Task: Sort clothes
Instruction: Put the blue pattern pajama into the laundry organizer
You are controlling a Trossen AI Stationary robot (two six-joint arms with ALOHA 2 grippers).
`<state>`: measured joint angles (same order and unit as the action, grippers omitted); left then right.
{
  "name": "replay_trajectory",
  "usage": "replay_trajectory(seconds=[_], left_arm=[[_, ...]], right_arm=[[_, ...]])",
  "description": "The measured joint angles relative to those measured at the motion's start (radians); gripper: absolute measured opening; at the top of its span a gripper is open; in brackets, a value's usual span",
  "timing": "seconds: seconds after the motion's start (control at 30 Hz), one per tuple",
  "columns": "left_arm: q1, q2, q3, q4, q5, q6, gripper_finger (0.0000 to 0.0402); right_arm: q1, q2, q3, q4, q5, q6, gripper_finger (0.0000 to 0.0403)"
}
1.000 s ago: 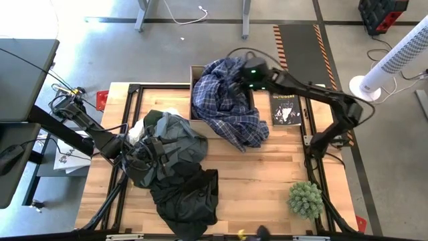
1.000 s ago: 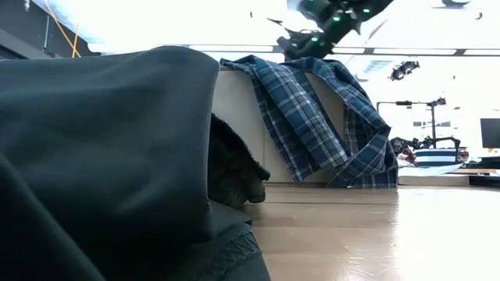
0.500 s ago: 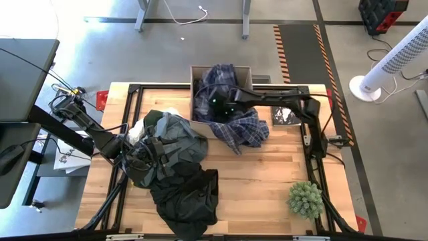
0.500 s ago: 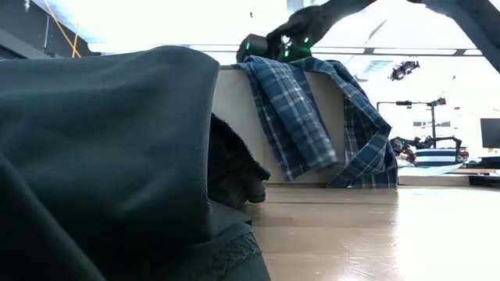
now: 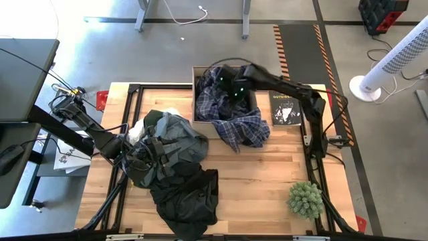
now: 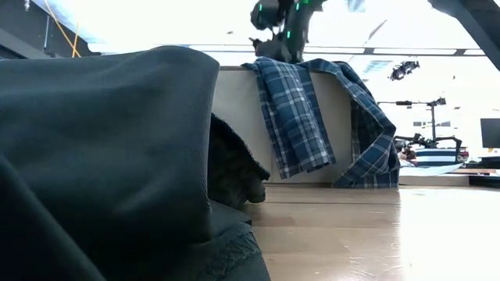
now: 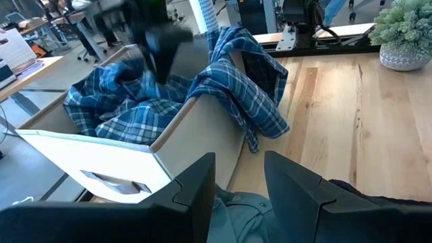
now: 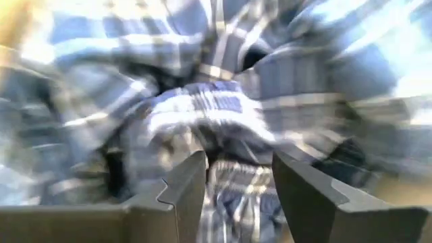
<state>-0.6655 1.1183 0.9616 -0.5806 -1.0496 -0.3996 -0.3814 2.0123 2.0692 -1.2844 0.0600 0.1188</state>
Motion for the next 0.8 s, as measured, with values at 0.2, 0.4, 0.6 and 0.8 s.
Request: replay_trajectory(seconds=[0.2,0.4,0.6,0.8], left_arm=[[0.0,0.0,0.0,0.0,0.0,-0.008,0.0124],[0.0,0.0,0.0,-0.003,0.0,-0.008,0.0124],[-0.002,0.0,0.0,-0.005,0.0,-0.009,0.0124],[-0.002,0.0,0.0,-0.005,0.0,-0.009,0.0124]], right_arm=[[0.014,-0.007,0.135,0.133,0.136,0.004,0.0169],[-0.031,0.004,-0.049,0.356,0.174,0.038,0.0169],[-0.066,0.006,-0.429,0.463,0.116,0.098,0.0169],[-0.095,0.002,-0.561,0.523,0.069,0.072,0.0169]])
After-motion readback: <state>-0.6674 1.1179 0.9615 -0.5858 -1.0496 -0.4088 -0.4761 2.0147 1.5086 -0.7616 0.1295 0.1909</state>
